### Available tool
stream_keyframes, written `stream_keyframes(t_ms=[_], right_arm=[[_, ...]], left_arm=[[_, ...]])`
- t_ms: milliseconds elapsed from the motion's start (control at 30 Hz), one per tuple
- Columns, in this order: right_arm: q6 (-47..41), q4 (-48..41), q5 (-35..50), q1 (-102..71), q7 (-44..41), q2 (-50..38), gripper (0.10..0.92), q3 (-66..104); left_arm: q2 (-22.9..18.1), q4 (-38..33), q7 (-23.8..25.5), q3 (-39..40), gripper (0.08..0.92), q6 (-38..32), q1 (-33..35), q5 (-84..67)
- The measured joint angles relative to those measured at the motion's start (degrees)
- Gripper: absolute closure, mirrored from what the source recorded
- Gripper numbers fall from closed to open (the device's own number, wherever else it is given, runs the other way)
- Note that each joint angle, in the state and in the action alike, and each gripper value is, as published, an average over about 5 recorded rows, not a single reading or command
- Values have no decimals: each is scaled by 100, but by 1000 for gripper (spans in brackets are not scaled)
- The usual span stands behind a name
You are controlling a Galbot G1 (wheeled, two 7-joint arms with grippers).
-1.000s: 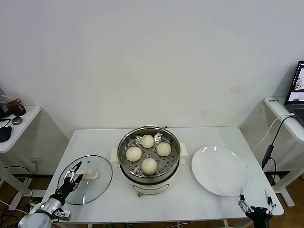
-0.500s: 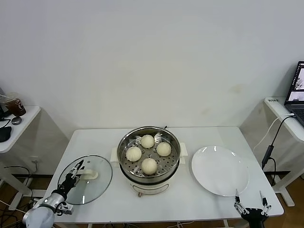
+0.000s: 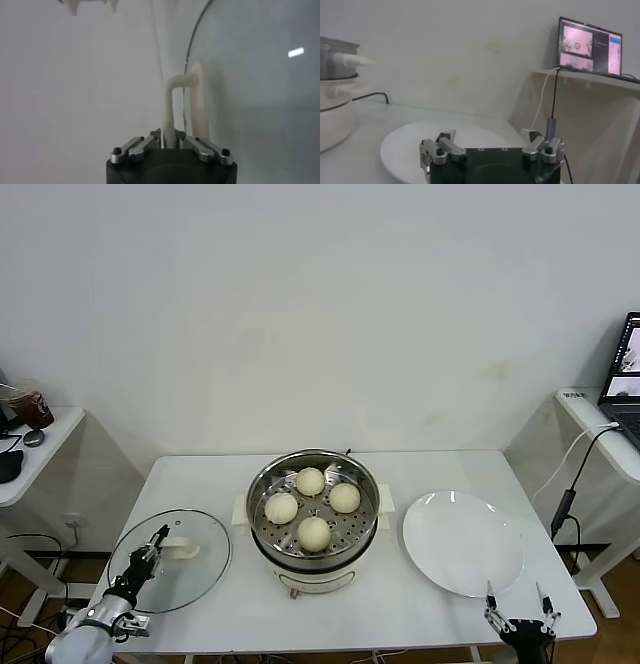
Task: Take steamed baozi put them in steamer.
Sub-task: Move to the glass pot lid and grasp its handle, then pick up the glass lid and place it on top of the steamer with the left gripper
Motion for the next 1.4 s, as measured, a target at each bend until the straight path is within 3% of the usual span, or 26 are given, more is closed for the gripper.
stream_keyframes(t_ms=[300, 633, 967, 1400], right_arm=[[-3, -13, -33, 38, -75, -115, 203, -97], [-14, -54, 53, 29, -269, -257, 203, -291], [55, -239, -72, 179, -431, -165, 203, -572], [107, -564, -404, 398, -389, 11, 203, -778]], left_arm=[[297, -1221, -13, -279, 827, 742, 835, -787], [948, -3162, 990, -436, 827, 2101, 1275, -2129], [1271, -3987, 1734, 1220, 827, 3490, 170, -2627], [691, -4000, 2804, 3583, 827, 4840, -1730, -1735]])
